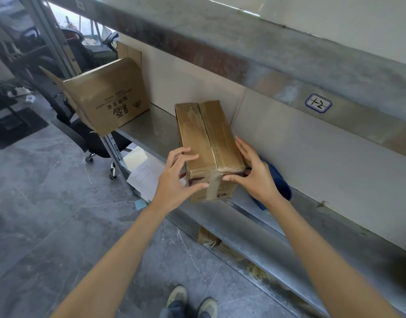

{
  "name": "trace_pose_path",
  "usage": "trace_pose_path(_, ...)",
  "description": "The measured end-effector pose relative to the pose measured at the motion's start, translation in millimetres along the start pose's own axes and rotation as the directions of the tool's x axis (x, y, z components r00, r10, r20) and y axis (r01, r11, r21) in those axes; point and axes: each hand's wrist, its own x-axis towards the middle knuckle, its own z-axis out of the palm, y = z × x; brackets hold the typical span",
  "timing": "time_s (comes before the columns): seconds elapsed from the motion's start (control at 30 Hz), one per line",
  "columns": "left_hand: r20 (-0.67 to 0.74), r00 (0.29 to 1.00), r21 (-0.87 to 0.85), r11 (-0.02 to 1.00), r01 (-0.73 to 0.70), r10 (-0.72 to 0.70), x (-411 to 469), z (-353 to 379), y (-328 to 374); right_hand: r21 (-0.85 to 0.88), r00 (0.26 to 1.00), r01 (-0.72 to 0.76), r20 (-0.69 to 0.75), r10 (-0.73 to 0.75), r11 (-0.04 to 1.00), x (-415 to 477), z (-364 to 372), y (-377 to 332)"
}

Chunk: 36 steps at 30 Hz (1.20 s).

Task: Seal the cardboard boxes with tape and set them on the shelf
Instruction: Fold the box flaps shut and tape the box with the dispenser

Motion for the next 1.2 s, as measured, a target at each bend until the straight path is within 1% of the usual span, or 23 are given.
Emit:
trace_pose_path(0.07, -0.089, 0.996, 0.032, 0.999, 0.018, -0.015, -1, 11, 3, 0.004, 0.999, -0.014, -0.029, 0.014, 1.0, 0, 3, -2)
trace_pose_path(0.13, -0.117, 0.993, 0.053, 0.998, 0.03, -0.023, 0, 16, 4, 0.016, 0.998, -0.031, -0.047, 0.032, 0.999, 1, 1, -2)
trace_pose_path(0.2, -0.078, 0.997, 0.021, 0.999, 0.031, -0.029, 1, 12, 1, 0.024, 0.999, -0.046, -0.016, 0.046, 0.999, 3, -9, 0)
trace_pose_path(0.33, 0.065, 0.996, -0.035, 0.997, 0.065, -0.063, 1, -6, -3, 0.028, 0.993, -0.112, 0.034, 0.111, 0.993, 5, -26, 9)
trace_pose_path(0.37, 0.085, 0.994, -0.044, 0.996, 0.075, -0.071, 1, -8, -1, 0.029, 0.993, -0.114, 0.033, 0.113, 0.993, 3, -25, 10)
trace_pose_path(0.43, 0.081, 0.992, -0.055, 0.993, 0.102, -0.097, 3, -6, 3, 0.042, 0.993, -0.114, 0.022, 0.113, 0.993, -1, -21, 9)
trace_pose_path(0.53, 0.015, 0.989, -0.085, 0.986, 0.145, -0.144, 3, 2, 9, 0.07, 0.995, -0.089, -0.046, 0.092, 0.994, -5, -9, 2)
trace_pose_path(0.67, -0.09, 0.981, -0.121, 0.979, 0.162, -0.174, 3, 14, 15, -0.026, 0.973, -0.067, -0.225, 0.059, 0.997, 2, 5, -3)
trace_pose_path(0.77, -0.112, 0.975, -0.13, 0.976, 0.175, -0.189, 4, 13, 17, -0.048, 0.948, -0.089, -0.31, 0.069, 0.995, 7, 7, -5)
trace_pose_path(0.9, -0.062, 0.978, -0.106, 0.976, 0.19, -0.198, 4, 7, 15, -0.064, 0.96, -0.112, -0.266, 0.091, 0.992, 7, 2, -5)
trace_pose_path(1.03, -0.055, 0.977, -0.146, 0.97, 0.195, -0.205, 3, 4, 16, -0.021, 0.976, -0.094, -0.199, 0.088, 0.995, -1, 1, -3)
trace_pose_path(1.2, -0.036, 0.977, -0.147, 0.968, 0.201, -0.209, 5, 5, 19, -0.043, 0.98, -0.065, -0.192, 0.056, 0.997, -3, 1, 1)
